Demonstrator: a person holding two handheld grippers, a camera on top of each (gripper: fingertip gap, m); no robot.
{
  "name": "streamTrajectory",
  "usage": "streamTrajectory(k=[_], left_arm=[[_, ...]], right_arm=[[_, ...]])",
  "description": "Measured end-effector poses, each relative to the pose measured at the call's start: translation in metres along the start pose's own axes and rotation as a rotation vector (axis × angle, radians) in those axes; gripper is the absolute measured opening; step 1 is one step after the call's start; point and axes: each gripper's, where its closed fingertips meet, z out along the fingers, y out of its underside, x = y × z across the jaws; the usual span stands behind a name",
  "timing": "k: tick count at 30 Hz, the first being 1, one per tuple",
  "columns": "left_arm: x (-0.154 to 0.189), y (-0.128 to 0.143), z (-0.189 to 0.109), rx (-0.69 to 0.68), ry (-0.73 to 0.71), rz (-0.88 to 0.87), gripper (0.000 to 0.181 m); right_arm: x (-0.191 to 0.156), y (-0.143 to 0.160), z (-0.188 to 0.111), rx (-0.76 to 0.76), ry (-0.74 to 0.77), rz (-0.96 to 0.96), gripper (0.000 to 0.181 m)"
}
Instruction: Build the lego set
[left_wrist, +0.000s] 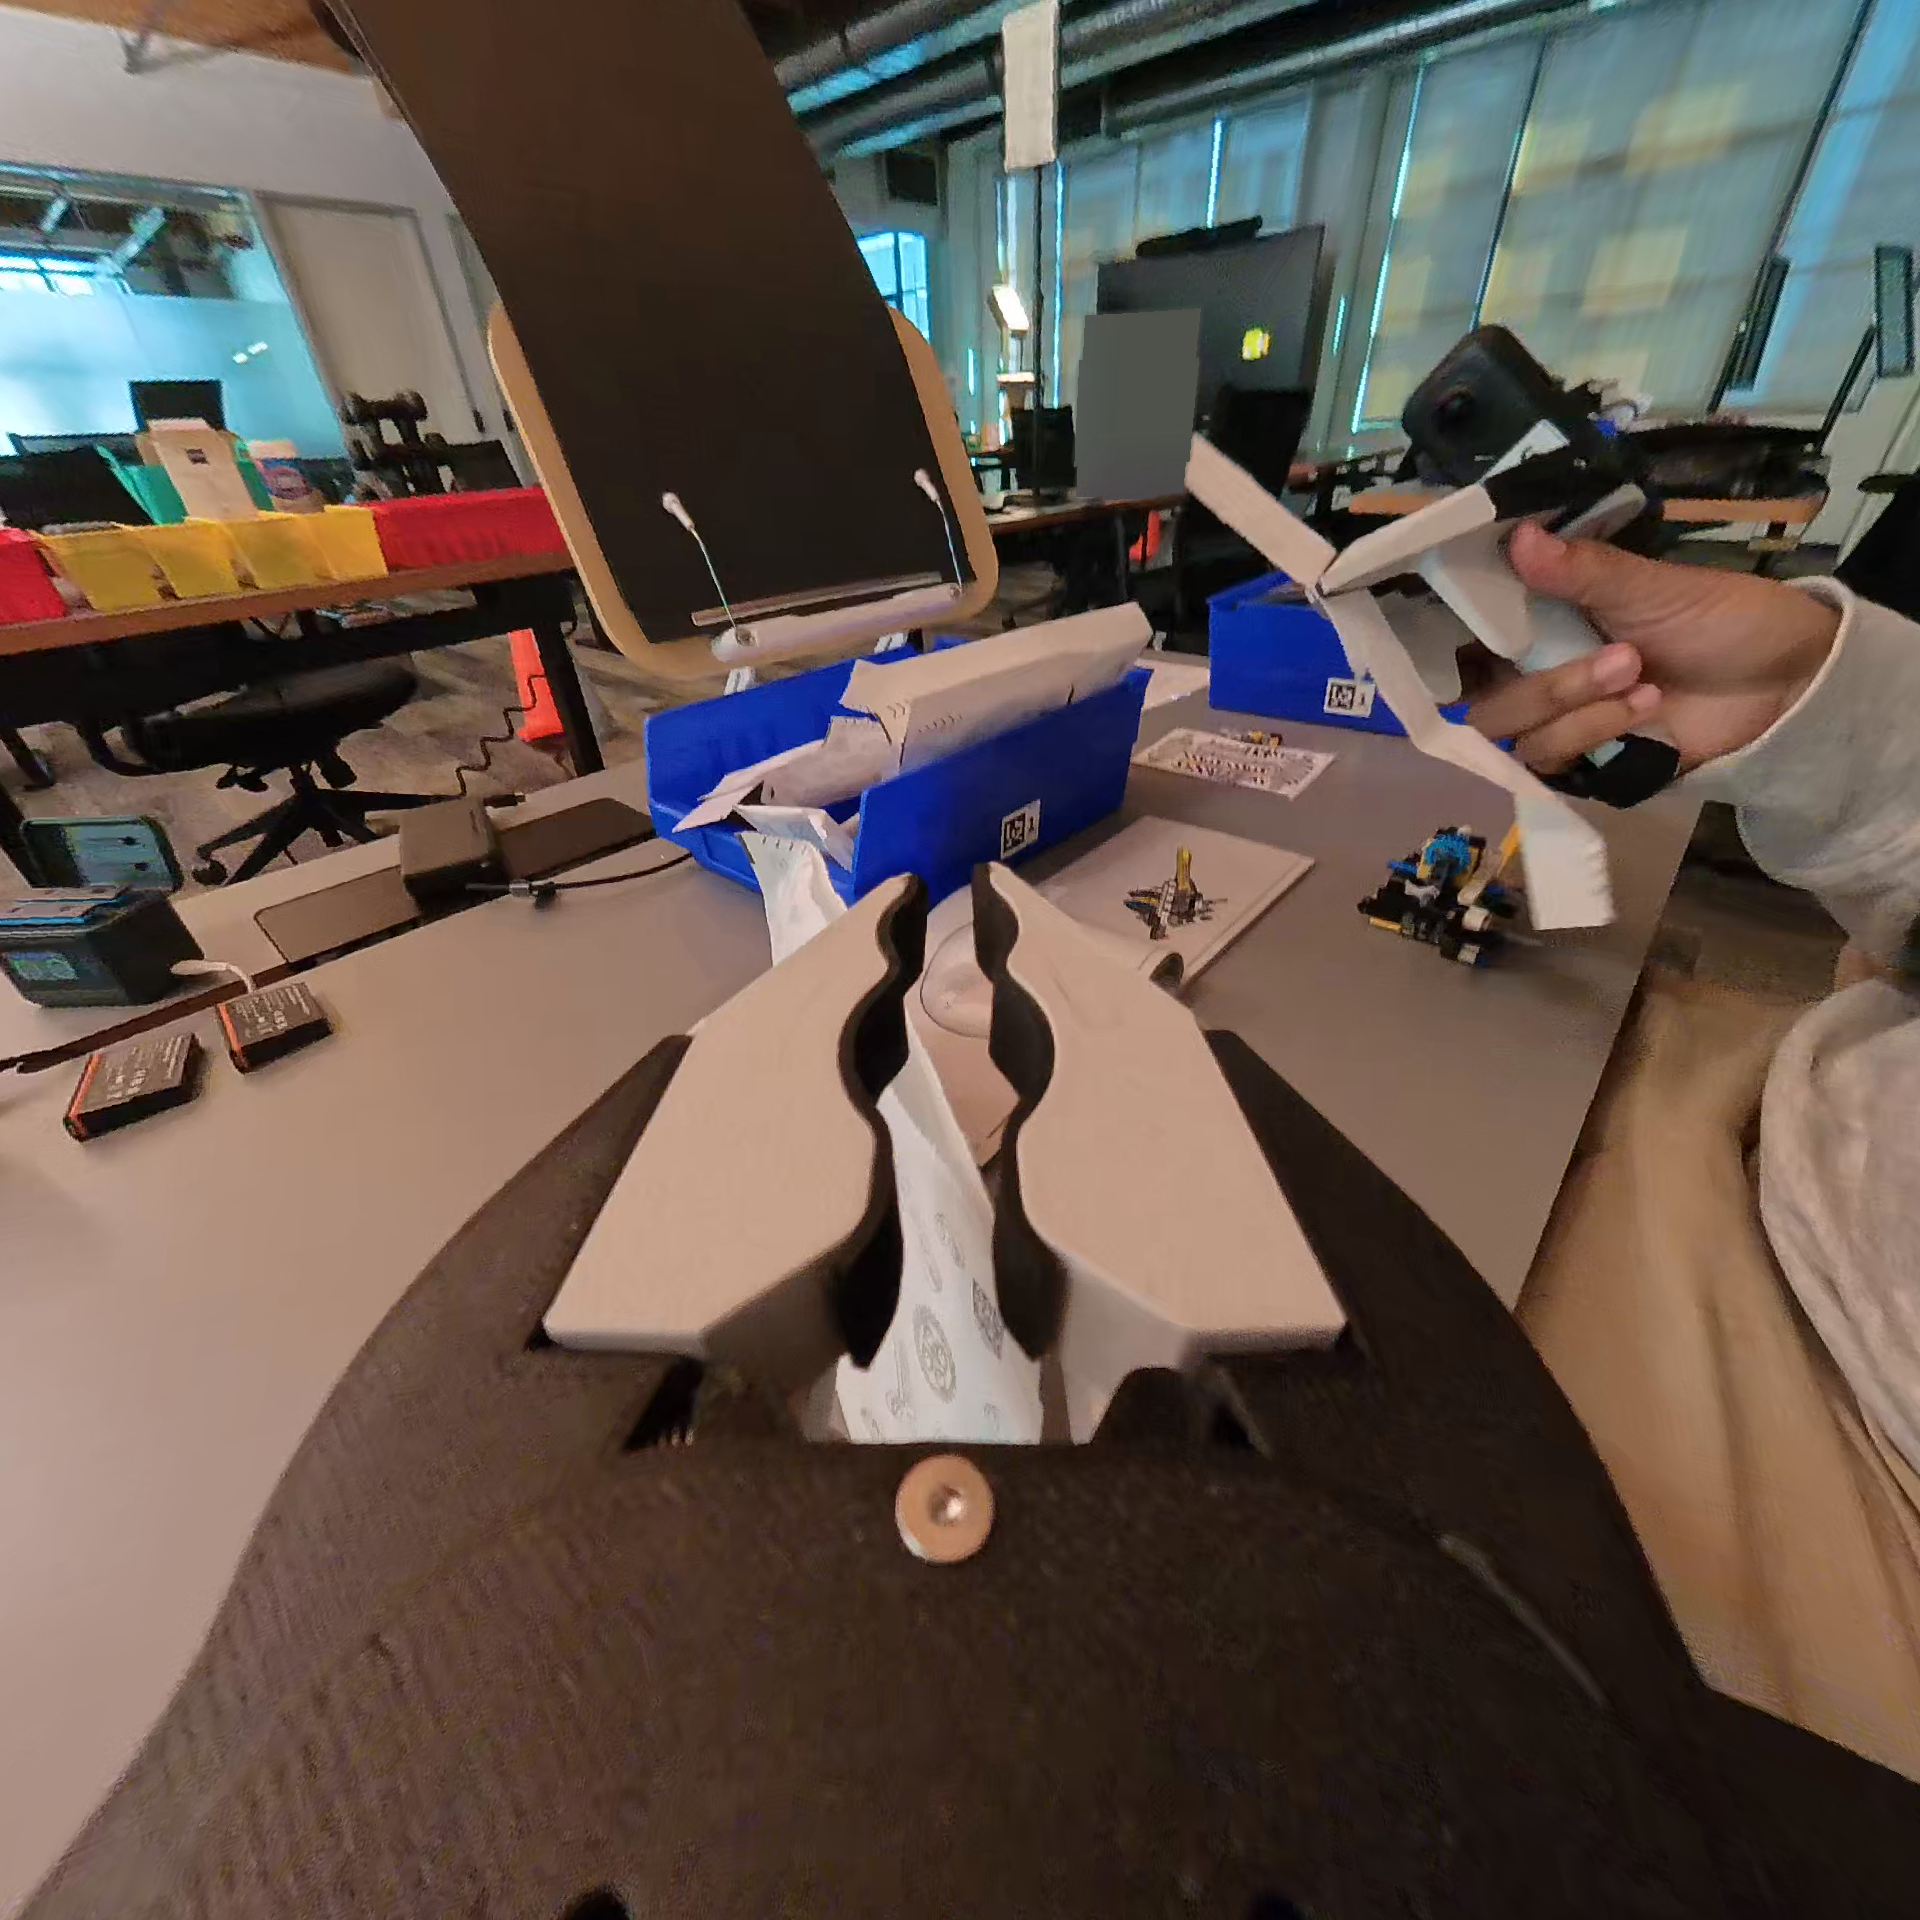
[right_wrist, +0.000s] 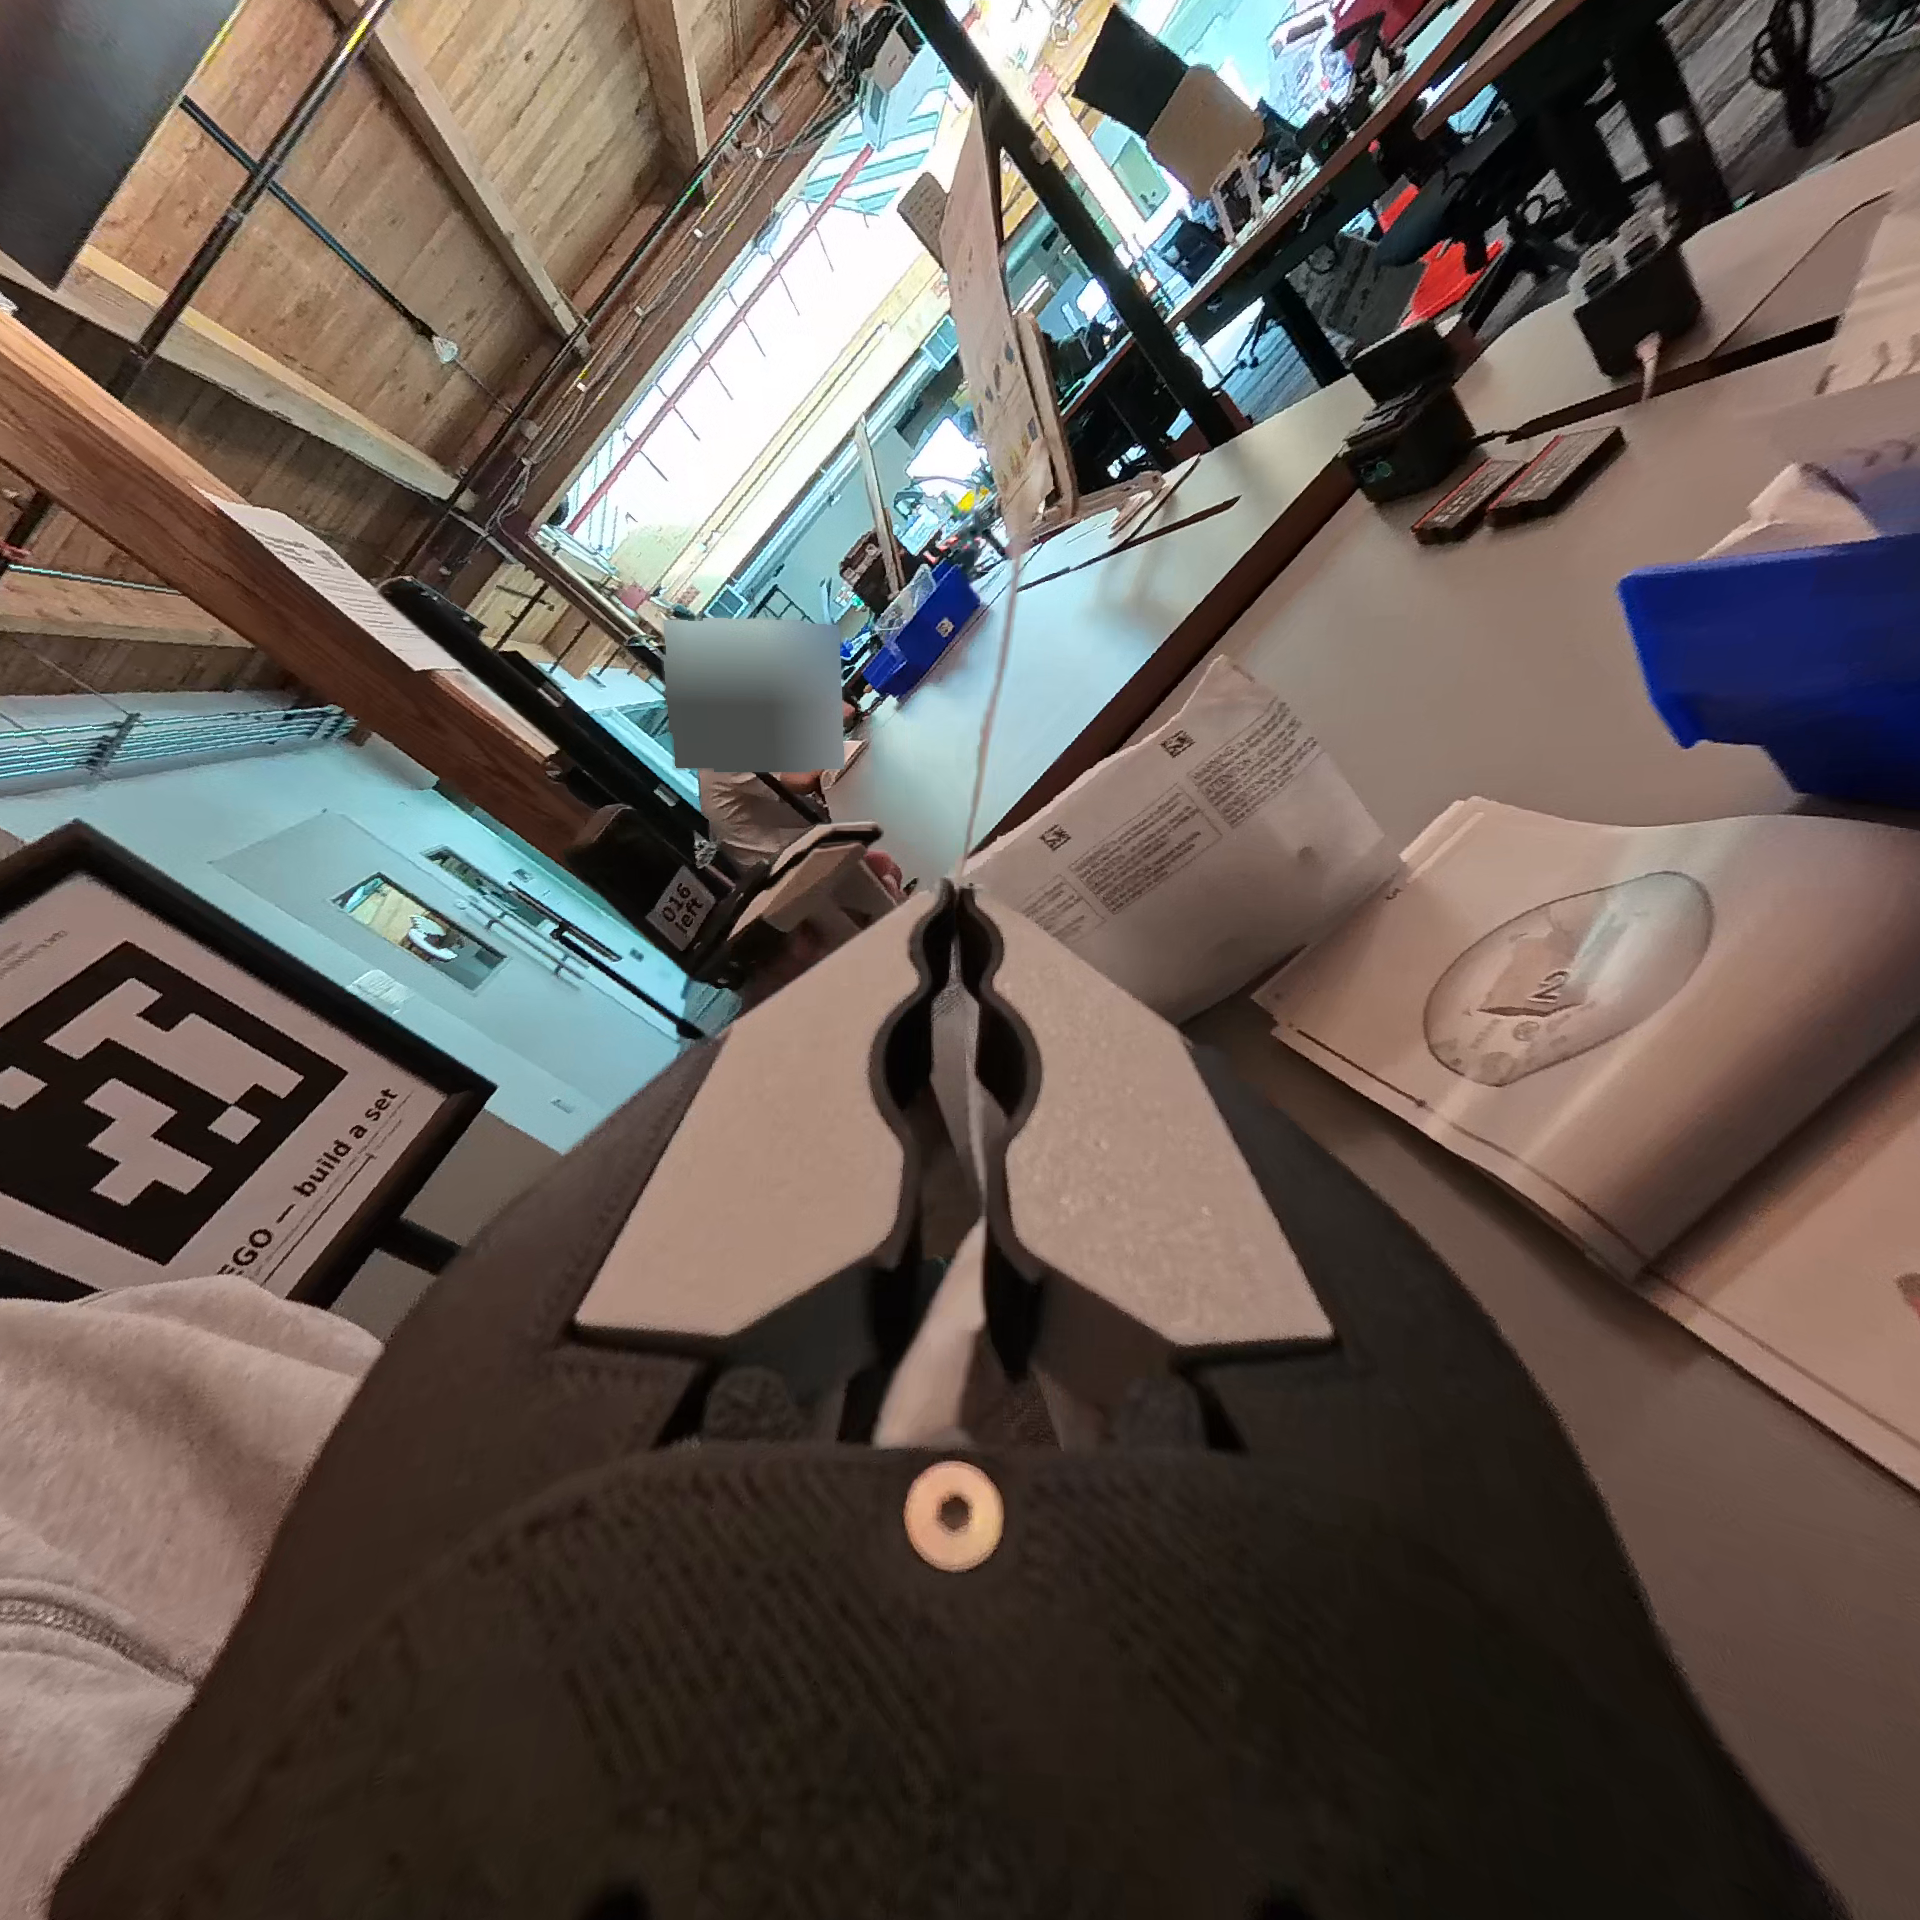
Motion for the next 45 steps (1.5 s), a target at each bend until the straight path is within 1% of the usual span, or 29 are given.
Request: streamTrajectory(k=[2, 4, 6, 7, 9, 10, 12, 14, 15, 16, 17, 18, 20, 21, 23, 25, 27, 29, 32, 34, 36, 37, 39, 40, 42, 44, 45], left_arm=[[-0.002, -0.003, 0.002, 0.024, -0.018, -0.005, 0.008], [-0.006, -0.007, 0.004, 0.048, -0.046, -0.007, 0.009], [-0.007, -0.012, 0.005, 0.079, -0.057, -0.017, 0.009], [-0.008, -0.015, 0.005, 0.095, -0.056, -0.026, 0.009], [-0.009, -0.016, 0.006, 0.111, -0.058, -0.044, 0.009], [-0.009, -0.016, 0.007, 0.110, -0.057, -0.047, 0.009], [-0.009, -0.013, 0.009, 0.094, -0.059, -0.044, 0.010], [-0.009, -0.012, 0.010, 0.086, -0.063, -0.038, 0.010], [-0.009, -0.013, 0.009, 0.088, -0.064, -0.040, 0.010], [-0.009, -0.013, 0.009, 0.091, -0.065, -0.043, 0.010], [-0.010, -0.014, 0.008, 0.094, -0.068, -0.047, 0.010], [-0.012, -0.013, 0.007, 0.096, -0.076, -0.054, 0.010], [-0.018, -0.010, 0.006, 0.088, -0.096, -0.082, 0.010], [-0.020, -0.007, 0.006, 0.080, -0.102, -0.107, 0.013], [-0.026, 0.002, 0.007, 0.045, -0.107, -0.176, 0.020], [-0.032, 0.014, 0.008, -0.003, -0.122, -0.238, 0.031], [-0.036, 0.025, 0.010, -0.050, -0.126, -0.299, 0.040], [-0.035, 0.030, 0.011, -0.073, -0.107, -0.351, 0.045], [-0.026, 0.023, 0.012, -0.059, -0.040, -0.402, 0.046], [-0.022, 0.019, 0.012, -0.078, -0.027, -0.412, 0.046], [-0.020, 0.027, 0.013, -0.159, -0.040, -0.428, 0.046], [-0.019, 0.034, 0.013, -0.216, -0.055, -0.430, 0.046], [-0.022, 0.049, 0.014, -0.313, -0.109, -0.409, 0.048], [-0.023, 0.053, 0.015, -0.338, -0.128, -0.400, 0.048], [-0.019, 0.055, 0.017, -0.357, -0.116, -0.403, 0.049], [-0.014, 0.055, 0.017, -0.373, -0.101, -0.407, 0.045], [-0.011, 0.055, 0.018, -0.385, -0.091, -0.407, 0.039]], right_arm=[[0.002, -0.007, -0.009, 0.014, 0.025, -0.021, 0.000], [0.005, -0.024, -0.023, 0.050, 0.063, -0.071, 0.000], [0.005, -0.055, -0.040, 0.097, 0.129, -0.183, 0.000], [0.004, -0.074, -0.049, 0.121, 0.180, -0.270, 0.000], [0.006, -0.119, -0.061, 0.159, 0.328, -0.514, 0.000], [0.010, -0.142, -0.065, 0.166, 0.435, -0.665, 0.000], [0.027, -0.191, -0.070, 0.151, 0.699, -1.027, 0.000], [0.051, -0.228, -0.063, 0.059, 0.919, -1.385, 0.000], [0.067, -0.237, -0.053, -0.014, 0.980, -1.524, 0.000], [0.086, -0.239, -0.041, -0.103, 1.016, -1.624, 0.000], [0.107, -0.236, -0.029, -0.200, 1.030, -1.674, 0.000], [0.131, -0.228, -0.018, -0.298, 1.021, -1.666, 0.000], [0.174, -0.207, -0.003, -0.459, 0.975, -1.563, 0.000], [0.190, -0.200, 0.001, -0.507, 0.961, -1.515, 0.012], [0.210, -0.190, 0.005, -0.559, 0.945, -1.412, 0.048], [0.213, -0.181, 0.010, -0.565, 0.928, -1.278, 0.066], [0.195, -0.174, 0.018, -0.500, 0.897, -1.185, 0.069], [0.158, -0.157, 0.032, -0.418, 0.830, -1.112, 0.066], [0.084, -0.104, 0.057, -0.361, 0.642, -1.048, 0.069], [0.035, -0.063, 0.074, -0.306, 0.489, -0.999, 0.066], [-0.004, -0.021, 0.090, -0.250, 0.331, -0.921, 0.065], [-0.015, -0.002, 0.098, -0.234, 0.275, -0.882, 0.063], [-0.024, 0.030, 0.114, -0.219, 0.190, -0.818, 0.060], [-0.022, 0.044, 0.122, -0.224, 0.168, -0.790, 0.059], [-0.017, 0.071, 0.136, -0.276, 0.137, -0.732, 0.063], [-0.008, 0.088, 0.146, -0.327, 0.148, -0.700, 0.064], [-0.001, 0.092, 0.148, -0.337, 0.177, -0.685, 0.064]])
